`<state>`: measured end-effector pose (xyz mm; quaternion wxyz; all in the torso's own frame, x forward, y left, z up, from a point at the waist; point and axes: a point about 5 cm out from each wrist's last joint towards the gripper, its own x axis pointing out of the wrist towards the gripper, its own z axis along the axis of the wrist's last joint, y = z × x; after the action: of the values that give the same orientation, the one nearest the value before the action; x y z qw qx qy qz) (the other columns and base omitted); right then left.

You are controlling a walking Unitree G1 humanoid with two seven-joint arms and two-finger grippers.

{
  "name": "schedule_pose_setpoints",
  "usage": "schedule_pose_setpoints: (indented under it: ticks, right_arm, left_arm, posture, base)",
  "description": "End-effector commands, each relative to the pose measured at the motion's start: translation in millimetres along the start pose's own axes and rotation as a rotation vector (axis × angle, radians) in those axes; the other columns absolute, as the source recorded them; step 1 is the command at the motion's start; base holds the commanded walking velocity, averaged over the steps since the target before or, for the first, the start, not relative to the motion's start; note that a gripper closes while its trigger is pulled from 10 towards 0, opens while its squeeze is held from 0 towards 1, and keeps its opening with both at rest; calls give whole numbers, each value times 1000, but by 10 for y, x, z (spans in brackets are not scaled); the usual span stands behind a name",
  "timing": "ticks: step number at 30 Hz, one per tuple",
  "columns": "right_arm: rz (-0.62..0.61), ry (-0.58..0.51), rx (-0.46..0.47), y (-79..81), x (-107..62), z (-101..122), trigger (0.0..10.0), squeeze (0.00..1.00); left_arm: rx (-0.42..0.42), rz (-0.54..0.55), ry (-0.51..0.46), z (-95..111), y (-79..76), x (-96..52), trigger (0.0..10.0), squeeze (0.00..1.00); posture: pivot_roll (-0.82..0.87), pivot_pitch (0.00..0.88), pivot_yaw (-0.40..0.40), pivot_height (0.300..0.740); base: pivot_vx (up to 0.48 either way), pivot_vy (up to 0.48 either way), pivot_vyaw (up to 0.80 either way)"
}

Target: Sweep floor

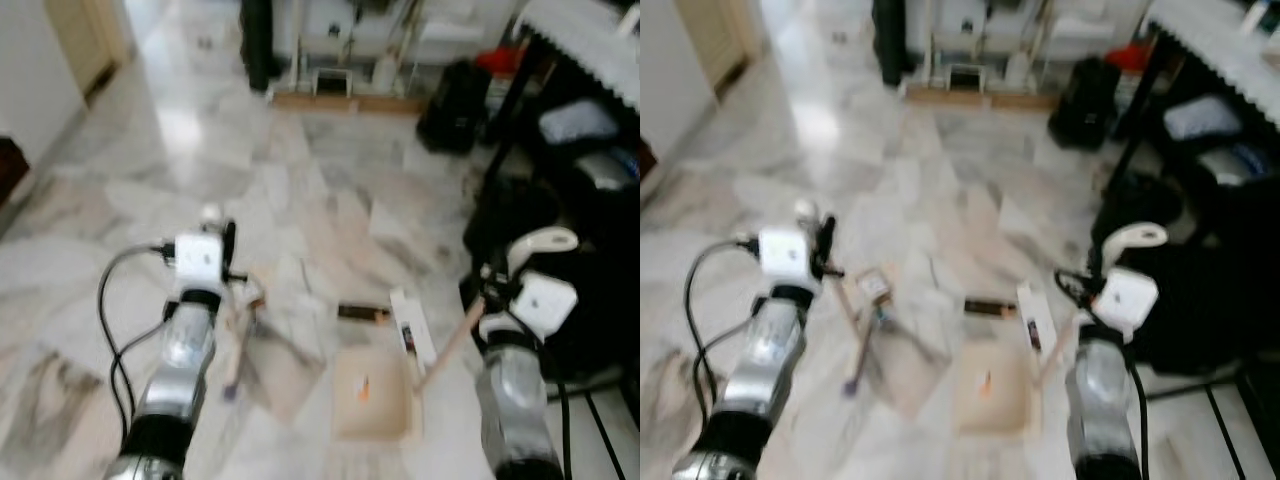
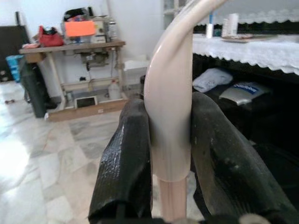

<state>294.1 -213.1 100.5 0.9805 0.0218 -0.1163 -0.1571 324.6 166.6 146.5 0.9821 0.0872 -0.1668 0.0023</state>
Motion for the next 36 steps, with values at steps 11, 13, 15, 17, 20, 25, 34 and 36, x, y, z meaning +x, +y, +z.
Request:
schedule_pose_setpoints:
  ticks: [11, 13, 15, 17, 20, 25, 34, 36]
  right_arm:
    - [-18, -53, 1, -52, 39, 95, 10000, 0]
    - [-18, -53, 2, -49, 39, 94, 10000, 0]
    - [-17, -52, 2, -46, 39, 95, 10000, 0]
    - [-18, -52, 2, -46, 39, 95, 10000, 0]
    - [-18, -50, 1, -48, 38, 90, 10000, 0]
    - [-19, -50, -1, -49, 37, 89, 10000, 0]
    - [-16, -45, 0, -42, 31, 80, 10000, 0]
    - [-14, -44, 0, -35, 30, 78, 10000, 0]
  left_arm:
    - [-26, -22, -67, 144, -101, 65, 10000, 0]
    - [-26, -22, -68, 144, -100, 65, 10000, 0]
    - [-27, -23, -68, 146, -100, 66, 10000, 0]
    - [-28, -24, -69, 149, -100, 68, 10000, 0]
    - [-28, -23, -70, 152, -98, 71, 10000, 0]
    - [-27, -21, -71, 156, -98, 71, 10000, 0]
    - [-31, -21, -71, 157, -103, 65, 10000, 0]
    - [-30, -20, -70, 155, -102, 63, 10000, 0]
  posture:
    - [57, 87, -42, 740]
    - [58, 88, -41, 740]
    - [57, 89, -40, 740]
    - [57, 89, -40, 740]
    - [57, 91, -41, 740]
    - [56, 91, -41, 740]
    - [56, 93, -44, 740]
    - [56, 92, -44, 740]
  base:
    - [302, 0, 0]
    - [302, 0, 0]
    - [302, 0, 0]
    - [302, 0, 0]
    - [301, 0, 0]
    - [300, 0, 0]
    - [300, 0, 0]
    - [302, 0, 0]
